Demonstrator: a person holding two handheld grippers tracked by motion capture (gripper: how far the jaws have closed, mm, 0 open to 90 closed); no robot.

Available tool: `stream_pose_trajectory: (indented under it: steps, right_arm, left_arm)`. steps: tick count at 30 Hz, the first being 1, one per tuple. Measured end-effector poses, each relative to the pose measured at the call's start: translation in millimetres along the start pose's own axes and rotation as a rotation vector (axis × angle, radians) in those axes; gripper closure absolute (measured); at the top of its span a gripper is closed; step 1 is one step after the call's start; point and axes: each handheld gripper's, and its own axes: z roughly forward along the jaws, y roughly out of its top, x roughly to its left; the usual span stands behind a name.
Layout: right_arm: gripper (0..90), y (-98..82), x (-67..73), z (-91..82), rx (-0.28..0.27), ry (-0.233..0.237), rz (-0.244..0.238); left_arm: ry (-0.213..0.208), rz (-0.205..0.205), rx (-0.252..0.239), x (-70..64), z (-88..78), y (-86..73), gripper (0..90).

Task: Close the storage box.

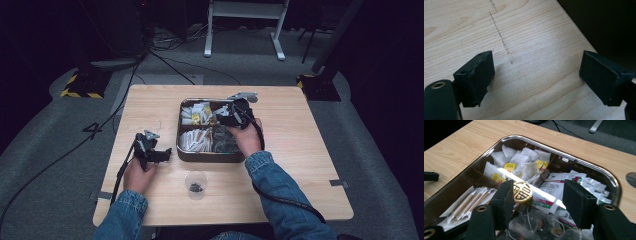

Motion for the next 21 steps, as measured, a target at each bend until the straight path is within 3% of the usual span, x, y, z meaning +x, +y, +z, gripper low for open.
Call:
stream_pose_trajectory:
  steps: [9, 21]
  right_arm:
    - [41.3, -4.4, -18.3, -28.6, -0.027, -0.004, 0.000]
    - [38.1, -23.3, -53.1, -62.3, -0.029, -0.025, 0.005]
  left_arm:
    - [-0.002, 0.000, 0.000, -0.6, -1.0, -1.1, 13.2]
    - [-0.004, 0.001, 0.001, -0.4, -0.8, -0.7, 13.2]
